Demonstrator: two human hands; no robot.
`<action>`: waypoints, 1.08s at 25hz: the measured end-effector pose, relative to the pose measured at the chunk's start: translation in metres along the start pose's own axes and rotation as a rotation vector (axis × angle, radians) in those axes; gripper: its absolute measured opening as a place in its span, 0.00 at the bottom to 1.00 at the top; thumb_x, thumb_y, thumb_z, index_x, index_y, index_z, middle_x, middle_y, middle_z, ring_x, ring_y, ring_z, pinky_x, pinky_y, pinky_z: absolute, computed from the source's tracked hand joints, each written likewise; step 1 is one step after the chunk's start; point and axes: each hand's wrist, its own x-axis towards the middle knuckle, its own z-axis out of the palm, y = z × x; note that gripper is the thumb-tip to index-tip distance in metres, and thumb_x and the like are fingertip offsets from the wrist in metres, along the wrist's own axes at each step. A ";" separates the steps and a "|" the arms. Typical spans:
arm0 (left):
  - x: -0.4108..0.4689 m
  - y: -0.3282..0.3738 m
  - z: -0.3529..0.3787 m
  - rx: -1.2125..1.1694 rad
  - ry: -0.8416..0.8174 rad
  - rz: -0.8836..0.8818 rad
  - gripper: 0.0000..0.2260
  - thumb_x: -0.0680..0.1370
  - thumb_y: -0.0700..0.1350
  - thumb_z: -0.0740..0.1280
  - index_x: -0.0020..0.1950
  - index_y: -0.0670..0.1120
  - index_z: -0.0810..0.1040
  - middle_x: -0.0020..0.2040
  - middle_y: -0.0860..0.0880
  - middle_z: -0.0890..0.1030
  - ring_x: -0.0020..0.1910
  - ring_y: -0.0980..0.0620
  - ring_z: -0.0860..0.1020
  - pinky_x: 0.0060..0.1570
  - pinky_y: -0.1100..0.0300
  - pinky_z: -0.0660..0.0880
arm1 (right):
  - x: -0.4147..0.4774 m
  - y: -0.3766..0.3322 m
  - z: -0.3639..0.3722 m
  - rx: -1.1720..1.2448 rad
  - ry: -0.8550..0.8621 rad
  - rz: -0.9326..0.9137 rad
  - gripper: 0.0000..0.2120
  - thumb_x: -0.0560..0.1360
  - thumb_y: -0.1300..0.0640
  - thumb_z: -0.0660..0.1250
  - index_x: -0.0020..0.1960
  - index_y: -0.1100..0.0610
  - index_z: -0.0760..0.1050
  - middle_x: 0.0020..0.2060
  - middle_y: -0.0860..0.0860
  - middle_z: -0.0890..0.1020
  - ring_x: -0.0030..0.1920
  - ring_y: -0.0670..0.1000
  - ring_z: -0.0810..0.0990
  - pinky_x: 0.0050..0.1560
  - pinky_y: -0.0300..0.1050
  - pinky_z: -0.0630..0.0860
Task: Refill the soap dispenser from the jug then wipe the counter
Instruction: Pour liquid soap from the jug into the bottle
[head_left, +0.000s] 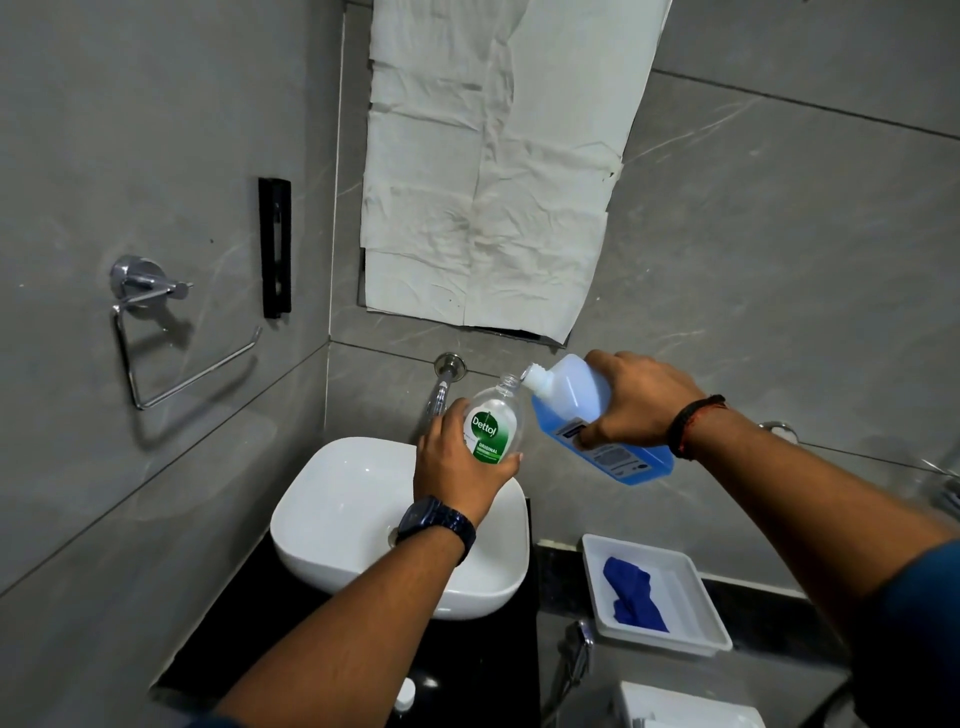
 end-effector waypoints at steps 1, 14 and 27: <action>-0.002 -0.004 0.001 0.006 -0.009 -0.007 0.37 0.58 0.55 0.79 0.64 0.53 0.69 0.59 0.48 0.76 0.56 0.45 0.75 0.54 0.51 0.75 | 0.000 -0.001 0.004 0.002 -0.012 0.001 0.35 0.53 0.35 0.73 0.55 0.44 0.67 0.41 0.47 0.74 0.39 0.52 0.74 0.31 0.41 0.65; -0.017 -0.053 0.015 0.076 -0.108 -0.093 0.37 0.59 0.54 0.78 0.65 0.52 0.68 0.57 0.48 0.76 0.54 0.44 0.74 0.52 0.51 0.74 | 0.004 -0.008 0.057 -0.063 -0.119 -0.042 0.37 0.55 0.36 0.74 0.60 0.45 0.66 0.45 0.48 0.75 0.41 0.52 0.74 0.38 0.44 0.69; -0.023 -0.074 0.031 0.105 -0.173 -0.109 0.37 0.59 0.54 0.78 0.65 0.53 0.67 0.58 0.48 0.76 0.55 0.44 0.74 0.53 0.52 0.74 | 0.006 -0.006 0.077 -0.140 -0.179 -0.056 0.37 0.56 0.37 0.74 0.61 0.46 0.66 0.44 0.48 0.74 0.42 0.52 0.75 0.39 0.46 0.73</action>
